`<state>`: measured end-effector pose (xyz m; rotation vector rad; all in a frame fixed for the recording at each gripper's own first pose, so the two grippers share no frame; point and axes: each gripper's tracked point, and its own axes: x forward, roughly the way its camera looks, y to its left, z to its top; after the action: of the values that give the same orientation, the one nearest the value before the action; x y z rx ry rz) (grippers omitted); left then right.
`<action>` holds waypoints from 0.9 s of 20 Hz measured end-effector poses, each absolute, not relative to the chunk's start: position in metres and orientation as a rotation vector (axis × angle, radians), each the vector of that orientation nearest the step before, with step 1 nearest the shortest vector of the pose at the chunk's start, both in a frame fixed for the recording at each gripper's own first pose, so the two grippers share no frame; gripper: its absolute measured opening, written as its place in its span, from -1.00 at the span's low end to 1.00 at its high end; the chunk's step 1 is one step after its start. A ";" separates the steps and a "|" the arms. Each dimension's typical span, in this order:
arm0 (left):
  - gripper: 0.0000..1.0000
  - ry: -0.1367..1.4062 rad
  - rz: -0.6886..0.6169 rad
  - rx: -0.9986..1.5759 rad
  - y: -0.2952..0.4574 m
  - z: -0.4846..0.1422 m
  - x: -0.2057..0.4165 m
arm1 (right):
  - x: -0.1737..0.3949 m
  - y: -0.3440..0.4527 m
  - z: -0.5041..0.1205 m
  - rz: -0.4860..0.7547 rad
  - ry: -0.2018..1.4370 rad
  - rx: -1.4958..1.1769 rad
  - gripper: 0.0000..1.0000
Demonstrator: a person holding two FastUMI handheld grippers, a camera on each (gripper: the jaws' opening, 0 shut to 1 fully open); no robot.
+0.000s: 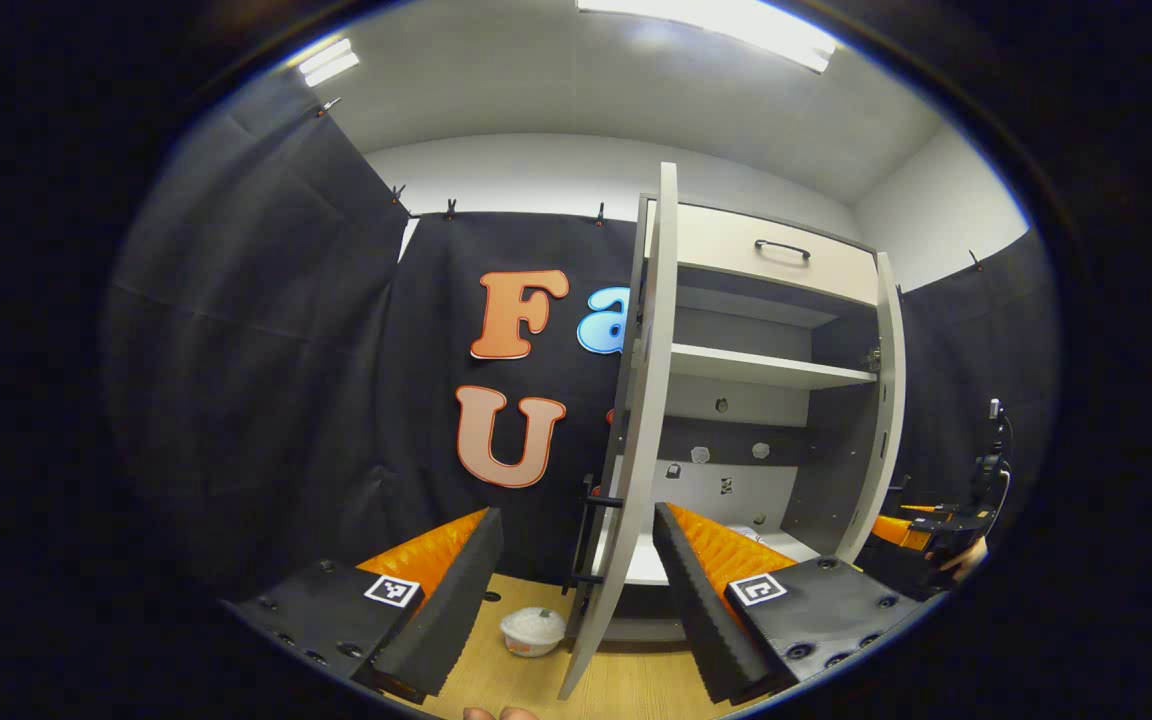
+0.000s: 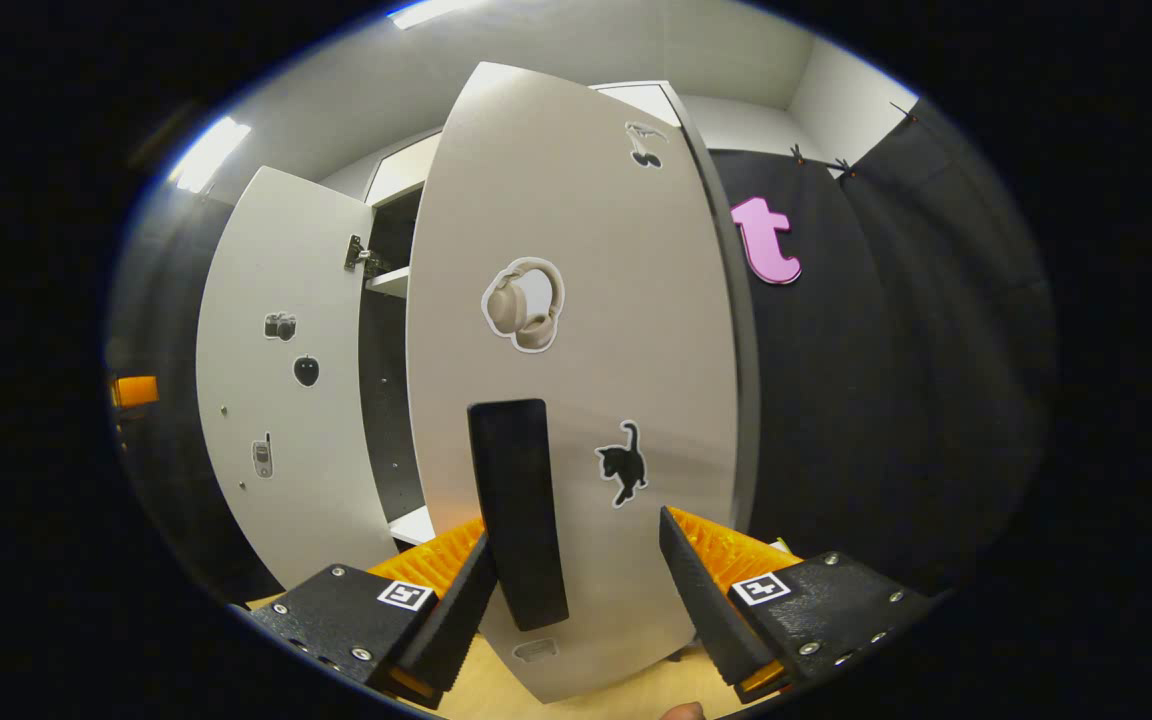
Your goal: Grab one shoe with the right hand and put it into the shoe cabinet, grab the other shoe with the left hand and put it into the shoe cabinet; then close the right door with the right hand and the left door with the left hand.
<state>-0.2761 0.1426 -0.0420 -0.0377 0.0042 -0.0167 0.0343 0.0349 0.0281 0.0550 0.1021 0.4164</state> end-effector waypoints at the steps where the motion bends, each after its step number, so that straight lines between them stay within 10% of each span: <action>1: 0.93 0.009 -0.009 -0.036 0.148 -0.045 -0.277 | 0.042 0.047 0.026 0.414 0.100 0.049 0.96; 18: 0.94 0.160 -0.148 -0.030 0.167 -0.120 -0.229 | 0.078 0.066 0.013 0.245 0.074 -0.040 0.97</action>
<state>-0.2292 0.1669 -0.1197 -0.0299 0.1600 -0.1481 0.0783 0.0664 0.0127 -0.0404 0.0744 0.2449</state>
